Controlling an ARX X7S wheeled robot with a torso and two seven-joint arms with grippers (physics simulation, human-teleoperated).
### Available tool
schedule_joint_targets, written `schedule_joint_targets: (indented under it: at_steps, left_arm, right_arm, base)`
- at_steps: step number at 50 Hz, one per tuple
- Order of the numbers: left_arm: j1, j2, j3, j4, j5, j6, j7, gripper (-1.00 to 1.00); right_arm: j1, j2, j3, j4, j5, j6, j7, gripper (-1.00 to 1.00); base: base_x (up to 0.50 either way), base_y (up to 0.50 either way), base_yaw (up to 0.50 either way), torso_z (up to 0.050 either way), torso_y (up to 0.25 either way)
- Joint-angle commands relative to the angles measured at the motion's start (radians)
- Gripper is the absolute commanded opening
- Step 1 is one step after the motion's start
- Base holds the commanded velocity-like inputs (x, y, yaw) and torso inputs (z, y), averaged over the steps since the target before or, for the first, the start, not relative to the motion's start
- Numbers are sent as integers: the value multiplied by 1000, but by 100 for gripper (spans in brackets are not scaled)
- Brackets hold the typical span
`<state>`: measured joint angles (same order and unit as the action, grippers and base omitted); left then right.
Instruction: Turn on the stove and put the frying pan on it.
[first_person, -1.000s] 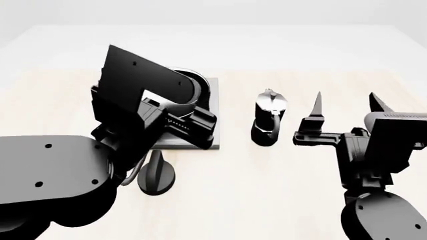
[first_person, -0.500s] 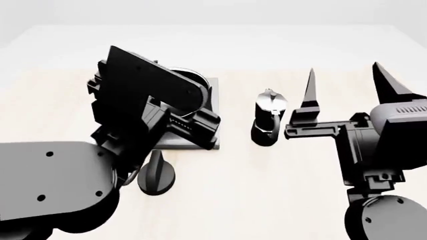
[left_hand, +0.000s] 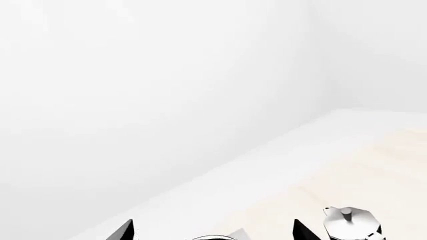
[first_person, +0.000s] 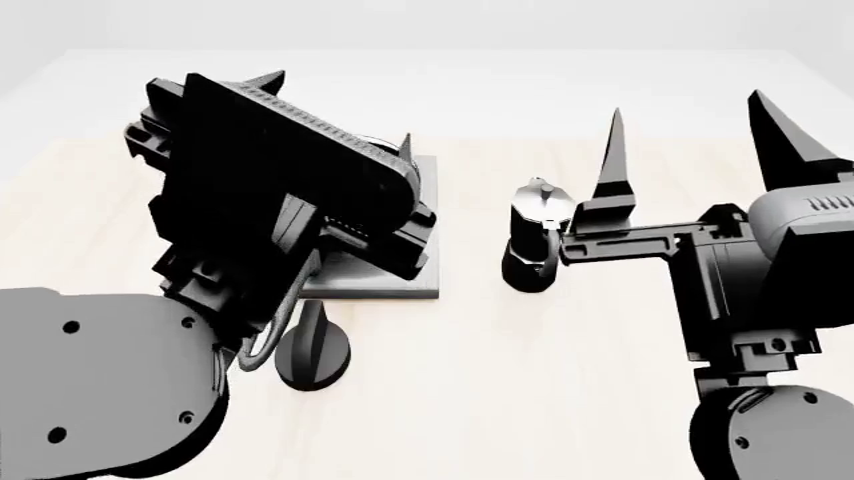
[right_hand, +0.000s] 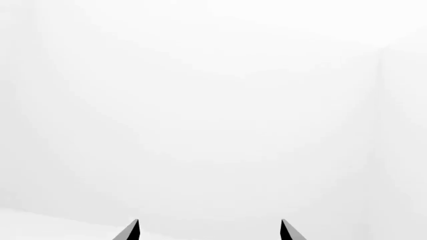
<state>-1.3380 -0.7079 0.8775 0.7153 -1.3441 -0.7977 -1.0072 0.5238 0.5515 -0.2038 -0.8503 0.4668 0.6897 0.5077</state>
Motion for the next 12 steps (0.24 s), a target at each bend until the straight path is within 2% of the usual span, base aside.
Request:
schedule_joint_targets:
  at_steps: [1, 12]
  left_arm:
    - [-49, 3, -6, 34, 15, -27, -42, 100]
    - [-112, 15, -13, 41, -1, -59, -64, 100]
  right_arm:
    - [93, -13, 7, -39, 41, 63, 15, 100]
    - [248, -38, 18, -79, 91, 153, 45, 100]
  base:
    - [0, 0, 0, 0, 0]
    - [0, 0, 0, 0, 0]
